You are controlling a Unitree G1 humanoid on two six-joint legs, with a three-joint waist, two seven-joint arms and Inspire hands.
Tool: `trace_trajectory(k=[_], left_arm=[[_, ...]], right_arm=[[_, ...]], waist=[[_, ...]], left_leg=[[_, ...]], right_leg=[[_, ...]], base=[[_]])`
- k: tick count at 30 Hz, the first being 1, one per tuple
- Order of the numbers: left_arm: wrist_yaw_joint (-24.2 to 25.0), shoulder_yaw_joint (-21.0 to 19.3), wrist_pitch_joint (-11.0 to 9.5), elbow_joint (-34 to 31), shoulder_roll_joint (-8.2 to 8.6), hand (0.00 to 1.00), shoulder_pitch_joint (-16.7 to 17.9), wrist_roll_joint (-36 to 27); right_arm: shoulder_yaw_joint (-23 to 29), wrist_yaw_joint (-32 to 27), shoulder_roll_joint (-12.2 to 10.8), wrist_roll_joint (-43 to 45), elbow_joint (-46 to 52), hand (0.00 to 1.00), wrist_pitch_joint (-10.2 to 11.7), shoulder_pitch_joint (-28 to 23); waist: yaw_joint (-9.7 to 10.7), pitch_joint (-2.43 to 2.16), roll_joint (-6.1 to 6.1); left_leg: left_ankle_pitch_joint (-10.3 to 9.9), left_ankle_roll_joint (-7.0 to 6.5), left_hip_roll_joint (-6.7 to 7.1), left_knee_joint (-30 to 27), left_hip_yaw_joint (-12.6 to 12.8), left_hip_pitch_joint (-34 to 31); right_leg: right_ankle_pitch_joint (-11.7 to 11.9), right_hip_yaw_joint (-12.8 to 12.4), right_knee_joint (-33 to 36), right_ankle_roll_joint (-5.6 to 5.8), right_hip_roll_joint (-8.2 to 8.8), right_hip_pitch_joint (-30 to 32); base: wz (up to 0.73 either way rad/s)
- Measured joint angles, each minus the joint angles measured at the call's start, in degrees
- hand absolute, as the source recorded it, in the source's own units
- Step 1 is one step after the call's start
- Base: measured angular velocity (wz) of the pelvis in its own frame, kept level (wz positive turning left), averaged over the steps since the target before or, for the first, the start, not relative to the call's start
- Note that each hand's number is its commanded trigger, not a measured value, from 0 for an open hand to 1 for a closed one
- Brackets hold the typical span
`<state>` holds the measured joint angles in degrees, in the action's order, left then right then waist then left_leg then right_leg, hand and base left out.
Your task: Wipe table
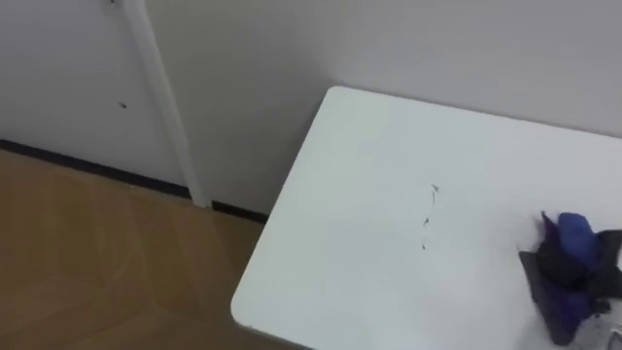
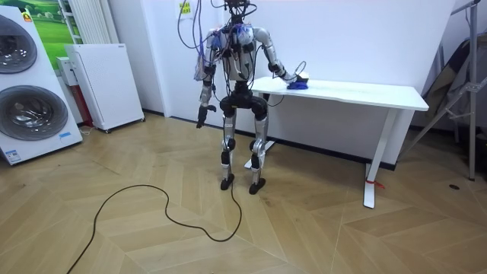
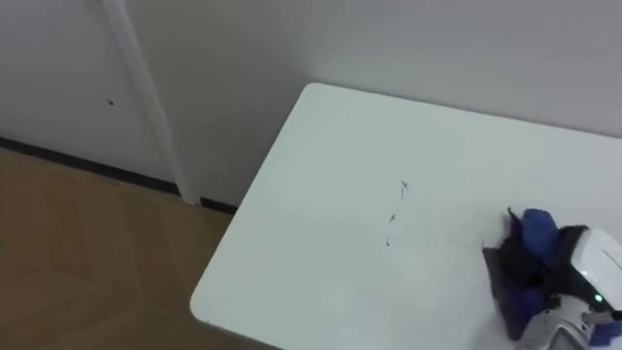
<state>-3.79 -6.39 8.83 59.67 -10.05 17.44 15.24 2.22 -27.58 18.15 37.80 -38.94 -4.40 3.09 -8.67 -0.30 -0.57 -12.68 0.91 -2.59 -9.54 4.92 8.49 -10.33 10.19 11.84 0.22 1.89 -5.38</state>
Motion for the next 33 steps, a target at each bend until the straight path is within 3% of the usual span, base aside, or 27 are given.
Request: trace_trajectory(k=[2,4,6,7,10,12,13,16,17,18,20,23,27,28,30,33], left_arm=[[0.7,1.1,0.0,-0.1,0.04,0.0,-1.2,0.0],[1.2,1.3,0.0,-0.8,0.01,0.0,-1.3,0.0],[1.7,1.8,0.0,-1.3,-0.06,0.0,-1.3,0.0],[1.8,1.8,0.1,-1.3,-0.06,0.0,-1.1,-0.1],[1.7,2.2,0.7,-1.7,-0.05,0.0,0.7,-0.9],[1.7,1.9,0.7,-1.7,-0.07,0.0,2.3,-2.2],[1.7,1.7,0.7,-1.8,-0.09,0.0,2.3,-2.1],[1.6,-0.5,0.3,-1.9,-0.29,0.0,2.5,-1.5],[1.5,-2.1,0.3,-1.9,-0.32,0.0,2.4,-0.5],[1.4,-3.8,0.0,-1.9,-0.48,0.0,2.5,0.1],[1.1,-6.4,-0.6,-1.9,-0.86,0.0,2.5,0.6],[0.5,-7.0,-0.9,-2.2,-1.39,0.0,2.5,0.6],[0.3,-5.3,-0.6,-2.7,-1.39,0.0,2.2,0.5],[0.4,-4.1,-0.7,-2.7,-1.24,0.0,2.0,0.5],[0.4,-2.5,-0.5,-1.9,-0.58,0.0,0.9,0.5],[0.4,-0.5,-0.3,-1.3,0.26,0.0,0.0,0.5]], right_arm=[[-6.4,3.7,-2.2,4.1,3.7,1.0,-0.9,3.3],[-10.7,6.8,-3.1,6.9,5.7,1.0,-1.1,5.5],[-13.4,8.9,-3.8,7.7,6.5,1.0,-0.4,7.7],[-13.5,9.1,-4.1,7.7,6.4,1.0,-0.3,8.1],[-13.4,8.7,-4.3,6.6,5.6,1.0,1.1,7.1],[-12.2,5.4,-4.3,4.9,3.4,1.0,4.5,5.0],[-11.4,4.4,-4.3,4.7,3.3,1.0,5.2,3.9],[-5.1,-1.1,-4.3,1.6,1.9,1.0,9.0,-2.0],[-2.3,-3.0,-4.2,0.1,1.0,1.0,10.1,-4.1],[0.3,-4.9,-3.9,-0.6,0.1,1.0,10.8,-6.3],[3.9,-6.3,-3.1,-1.4,-1.8,1.0,11.2,-8.5],[8.2,-6.8,-1.8,-3.3,-4.8,1.0,11.2,-10.1],[7.5,-5.8,-1.2,-4.8,-5.0,1.0,9.5,-9.3],[6.6,-5.3,-1.2,-4.5,-4.9,1.0,8.1,-7.8],[4.5,-3.8,-1.3,-4.2,-4.2,1.0,4.8,-4.5],[0.6,-0.6,-2.5,-2.9,-1.1,1.0,1.2,-1.8]], waist=[[-1.3,0.73,0.25],[-2.5,0.72,0.21],[-4.3,0.72,0.92],[-4.5,0.82,0.85],[-4.0,0.55,1.29],[-2.0,0.56,1.28],[-1.4,0.5,1.34],[1.8,0.34,1.52],[2.4,0.2,1.57],[2.5,-0.27,1.74],[3.1,-0.66,2.07],[4.1,-0.79,2.07],[3.9,-0.85,1.7],[3.4,-0.98,1.22],[2.2,-0.8,0.2],[0.4,-0.39,-0.54]], left_leg=[[0.1,0.09,-0.09,0.3,0.2,-0.3],[0.1,0.09,-0.08,0.6,0.5,-0.6],[0.1,0.05,0.05,0.8,0.4,-1.0],[0.1,0.05,0.08,0.8,0.3,-1.1],[0.1,0.05,0.21,0.8,-0.5,-0.9],[0.1,0.05,0.37,0.8,-0.8,0.2],[0.1,0.05,0.52,0.8,-0.8,0.5],[0.1,0.05,0.96,0.9,0.3,1.2],[0.1,0.05,1.11,0.9,1.2,1.7],[0.1,0.05,1.21,0.9,1.2,2.0],[0.1,0.03,1.35,0.9,1.3,2.4],[-0.1,-0.19,1.54,0.9,1.4,3.2],[-0.3,-0.52,1.53,0.8,1.5,3.7],[-0.5,-0.98,1.35,0.8,1.6,3.9],[-0.8,-1.28,1.0,0.9,2.1,4.1],[-1.0,-1.08,0.52,0.7,2.1,3.6]], right_leg=[[0.1,-0.7,0.0,-0.11,-0.23,0.8],[0.1,-1.1,-0.1,-0.11,-0.33,1.7],[0.1,-1.3,0.0,-0.01,-0.26,2.5],[0.1,-1.2,-0.1,0.02,-0.23,2.4],[0.1,-0.5,-0.2,0.02,0.0,1.9],[0.2,0.3,-0.9,0.05,0.23,0.0],[0.2,0.4,-1.3,0.05,0.36,-0.7],[0.0,-0.2,-2.2,0.28,0.83,-2.5],[0.0,-0.8,-2.2,0.38,0.97,-2.9],[0.1,-0.7,-2.3,0.5,1.07,-3.1],[0.2,-0.5,-2.3,0.61,1.23,-3.9],[0.3,-0.5,-2.2,0.84,1.44,-4.6],[0.5,-0.8,-2.2,1.15,1.39,-4.6],[0.5,-0.7,-2.2,1.19,1.17,-4.6],[0.5,-1.1,-1.9,1.47,0.72,-3.8],[0.9,-2.2,-0.6,0.89,0.05,-2.3]], base=[[-0.15],[-0.05],[0.02],[0.13],[0.16],[0.26],[0.42],[0.32],[-0.12],[-0.19],[-0.08],[-0.03],[-0.16],[-0.24],[-0.42],[-0.55]])
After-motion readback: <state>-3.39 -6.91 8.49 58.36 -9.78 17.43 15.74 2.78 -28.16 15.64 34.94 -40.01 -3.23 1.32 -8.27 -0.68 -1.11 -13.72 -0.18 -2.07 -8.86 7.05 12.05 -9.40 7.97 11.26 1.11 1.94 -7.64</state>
